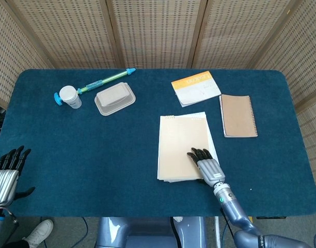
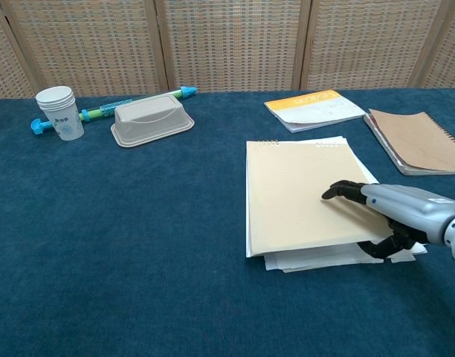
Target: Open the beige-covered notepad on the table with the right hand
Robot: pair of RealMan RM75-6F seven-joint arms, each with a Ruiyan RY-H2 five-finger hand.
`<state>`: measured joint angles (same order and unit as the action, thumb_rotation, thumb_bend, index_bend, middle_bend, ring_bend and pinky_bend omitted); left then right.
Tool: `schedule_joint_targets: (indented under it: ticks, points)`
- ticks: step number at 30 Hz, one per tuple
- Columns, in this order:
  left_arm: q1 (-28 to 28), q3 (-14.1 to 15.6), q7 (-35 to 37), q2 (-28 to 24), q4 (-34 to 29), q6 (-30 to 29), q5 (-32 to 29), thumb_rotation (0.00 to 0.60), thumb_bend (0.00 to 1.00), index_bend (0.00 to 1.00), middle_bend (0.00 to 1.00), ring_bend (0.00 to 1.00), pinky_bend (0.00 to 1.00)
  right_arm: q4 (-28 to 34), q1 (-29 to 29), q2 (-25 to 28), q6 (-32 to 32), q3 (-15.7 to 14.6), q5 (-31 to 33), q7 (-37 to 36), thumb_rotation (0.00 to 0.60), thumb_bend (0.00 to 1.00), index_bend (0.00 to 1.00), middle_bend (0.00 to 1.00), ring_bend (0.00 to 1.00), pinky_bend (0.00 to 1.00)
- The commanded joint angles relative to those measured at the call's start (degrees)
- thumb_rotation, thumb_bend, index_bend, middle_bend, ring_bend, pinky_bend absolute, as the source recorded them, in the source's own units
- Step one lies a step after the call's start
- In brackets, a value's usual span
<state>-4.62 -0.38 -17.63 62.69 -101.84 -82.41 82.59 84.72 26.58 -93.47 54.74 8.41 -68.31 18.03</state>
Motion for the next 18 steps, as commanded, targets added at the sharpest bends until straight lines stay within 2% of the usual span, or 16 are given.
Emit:
schedule_joint_targets:
  ticks: [1,3,5,8,11,18]
  points:
    - [0.09,0.03,0.34,0.07,0.08,-0.28,0.29,0.6,0.1,0.0,0.0,0.0,0.09,-1.93,0.08,-1.86,3.32,0.43,-1.67,-0.08,0.6,0.75,0.23,0.07,0.04,0.15]
    - [0.1,0.05,0.47,0.06,0.11,-0.31,0.35,0.6,0.1,0.0,0.0,0.0,0.09,-3.08,-0.05,-2.95,5.26,0.67,-2.92,-0.86,0.6,0.77,0.33,0.18,0.14,0.29]
    - [0.12,0.08,0.54,0.04,0.12,-0.29,0.32,0.6,0.1,0.0,0.0,0.0,0.09,-3.91,-0.12,-3.72,6.83,0.91,-4.24,-2.27,0.6,0.81,0.45,0.33,0.29,0.45]
    - [0.03,0.03,0.71,0.03,0.13,-0.16,0.26,0.6,0.1,0.0,0.0,0.0,0.09,-5.05,-0.14,-4.15,10.06,1.3,-7.58,-5.31,0.6,0.87,0.58,0.49,0.47,0.58]
    - [0.0,0.07,0.77,0.07,0.23,-0.09,0.31,0.6,0.1,0.0,0.0,0.0,0.09,-4.4,-0.33,-3.03,11.03,1.02,-9.16,-7.81,0.6,0.9,0.63,0.56,0.55,0.61]
    - [0.03,0.07,0.89,0.07,0.18,-0.14,0.25,0.6,0.1,0.0,0.0,0.0,0.09,-1.28,-0.68,1.62,10.59,-0.9,-11.23,-9.34,0.6,0.9,0.64,0.57,0.57,0.61]
